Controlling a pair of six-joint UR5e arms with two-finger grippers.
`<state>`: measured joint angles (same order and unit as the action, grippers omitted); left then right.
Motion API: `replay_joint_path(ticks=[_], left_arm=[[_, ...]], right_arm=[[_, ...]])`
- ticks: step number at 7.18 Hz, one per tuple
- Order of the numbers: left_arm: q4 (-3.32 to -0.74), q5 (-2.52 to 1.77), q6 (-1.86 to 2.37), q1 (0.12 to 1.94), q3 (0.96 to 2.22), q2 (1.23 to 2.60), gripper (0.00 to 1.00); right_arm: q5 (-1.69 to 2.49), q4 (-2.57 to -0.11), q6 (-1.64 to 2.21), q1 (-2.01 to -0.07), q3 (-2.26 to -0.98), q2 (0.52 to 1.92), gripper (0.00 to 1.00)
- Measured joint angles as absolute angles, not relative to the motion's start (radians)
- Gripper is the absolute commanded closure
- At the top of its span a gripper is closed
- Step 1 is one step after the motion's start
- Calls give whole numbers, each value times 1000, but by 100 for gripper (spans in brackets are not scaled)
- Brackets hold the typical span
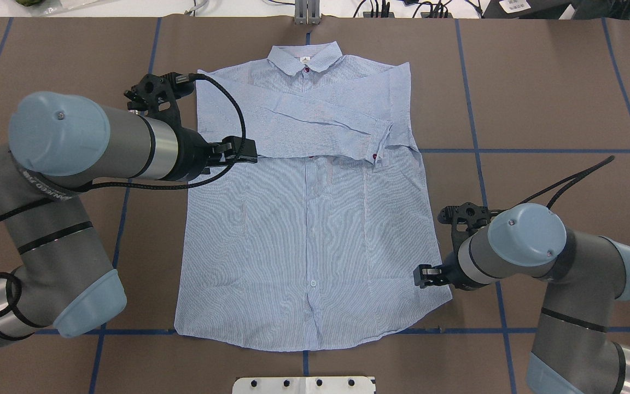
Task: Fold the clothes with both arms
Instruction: 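Move the left gripper to the shirt side while the right gripper reaches the hem corner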
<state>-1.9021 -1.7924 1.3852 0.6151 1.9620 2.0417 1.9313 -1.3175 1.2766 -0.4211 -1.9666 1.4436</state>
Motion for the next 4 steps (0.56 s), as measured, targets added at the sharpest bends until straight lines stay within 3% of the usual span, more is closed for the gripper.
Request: replay_joint_path(ticks=[4], left_arm=[[-1902,-1789,1385,616,1962,2043,1]], right_arm=[[1964,-1324,1279,-419,-1966,1447,41]])
